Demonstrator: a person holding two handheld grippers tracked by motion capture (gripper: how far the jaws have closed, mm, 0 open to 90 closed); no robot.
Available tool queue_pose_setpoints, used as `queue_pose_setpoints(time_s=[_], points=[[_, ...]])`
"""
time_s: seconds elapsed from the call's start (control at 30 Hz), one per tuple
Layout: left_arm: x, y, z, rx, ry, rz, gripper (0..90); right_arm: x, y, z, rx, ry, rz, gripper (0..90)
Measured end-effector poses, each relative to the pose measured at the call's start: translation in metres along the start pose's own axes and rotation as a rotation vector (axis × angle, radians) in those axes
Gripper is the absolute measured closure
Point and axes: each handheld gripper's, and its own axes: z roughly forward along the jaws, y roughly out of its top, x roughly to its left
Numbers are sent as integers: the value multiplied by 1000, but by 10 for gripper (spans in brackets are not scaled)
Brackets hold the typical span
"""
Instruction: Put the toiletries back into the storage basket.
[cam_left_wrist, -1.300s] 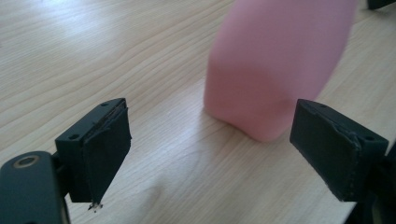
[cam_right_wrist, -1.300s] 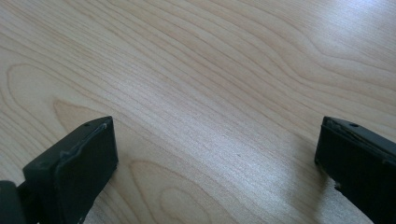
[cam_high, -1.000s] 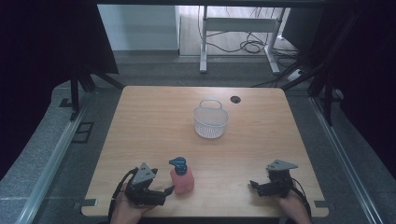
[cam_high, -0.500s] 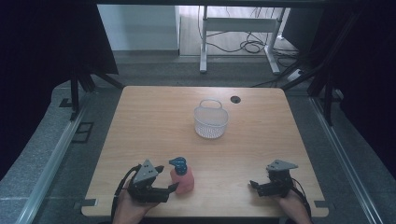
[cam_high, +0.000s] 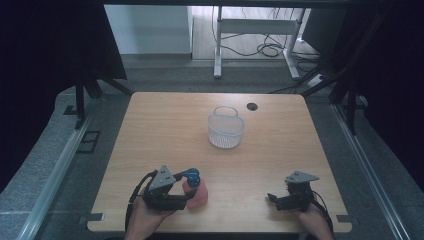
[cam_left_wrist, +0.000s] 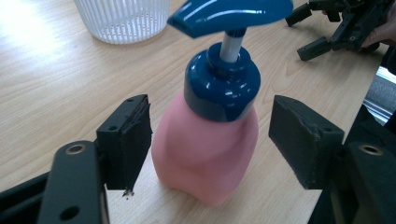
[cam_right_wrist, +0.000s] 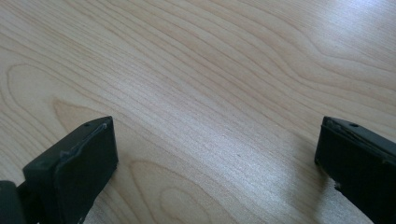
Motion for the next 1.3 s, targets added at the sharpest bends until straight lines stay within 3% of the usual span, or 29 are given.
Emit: queue_pose_setpoints(time_s=[0.53, 0.83, 1.3], points=[[0, 12, 9, -25, -23, 1, 399, 0, 0, 0, 0, 0, 0, 0], [-2, 16, 13, -14, -23, 17, 510, 0, 0, 0, 0, 0, 1, 0], [-3, 21, 14, 11, -3, 31, 529, 0, 0, 0, -1, 0, 0, 0]])
